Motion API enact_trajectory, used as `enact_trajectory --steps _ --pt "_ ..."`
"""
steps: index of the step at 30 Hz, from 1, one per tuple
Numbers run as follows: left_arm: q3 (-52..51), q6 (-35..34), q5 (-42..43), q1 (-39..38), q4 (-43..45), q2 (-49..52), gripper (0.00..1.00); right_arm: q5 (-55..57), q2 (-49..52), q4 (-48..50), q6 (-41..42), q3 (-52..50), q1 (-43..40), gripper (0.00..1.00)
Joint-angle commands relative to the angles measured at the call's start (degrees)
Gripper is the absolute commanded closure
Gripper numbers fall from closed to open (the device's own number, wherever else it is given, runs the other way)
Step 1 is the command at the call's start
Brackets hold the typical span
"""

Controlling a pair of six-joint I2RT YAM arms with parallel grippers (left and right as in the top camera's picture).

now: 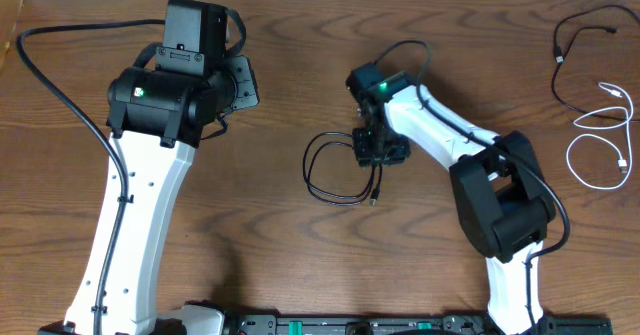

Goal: Untangle cables
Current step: 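Grasp the black cable coil with the right gripper, then carry the black coil to the upper right and release it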

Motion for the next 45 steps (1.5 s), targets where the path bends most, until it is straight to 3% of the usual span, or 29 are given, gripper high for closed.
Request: enact_trajectory --steps 1,11,16,20,25,32,38,45 --pt "-0.3 -0.1 -0.3 0.3 -0.2 0.6 0.51 4.8 -1.5 0.7 4.6 -1.6 1.4 0.59" --pt "-0.3 -0.1 -0.3 0.2 -0.2 0.6 0.51 4.8 -1.5 4.8 8.2 -6.7 2.0 0.67" --pt "-0.3 -0.1 -0.3 0.2 -0.2 0.6 0.51 4.8 -1.5 4.5 8.2 -6.8 2.1 0.79" --pt "-0.3 -0.1 -0.3 0.2 -0.2 0.6 0.51 4.8 -1.5 4.4 8.2 -6.8 2.1 0.98" --pt "-0.3 -0.1 -0.3 0.2 -0.2 0.6 0.51 4.6 -1.6 3.1 7.7 -5.3 0.4 0.99" --pt "-0.3 -0.3 -0.3 0.2 -0.2 0.6 0.51 3.2 -6.1 -4.1 0.3 3.1 -7.4 0.99" --pt "-0.3 -0.3 -0.3 0.2 -0.2 0.6 0.51 -1.9 -13.5 -8.3 -6.3 11.5 -17.0 0.99" --pt "-0.3 -0.3 -0.3 0.2 -0.2 0.6 0.51 -3.7 -22.3 -8.8 -7.3 17.7 -32.8 0.99"
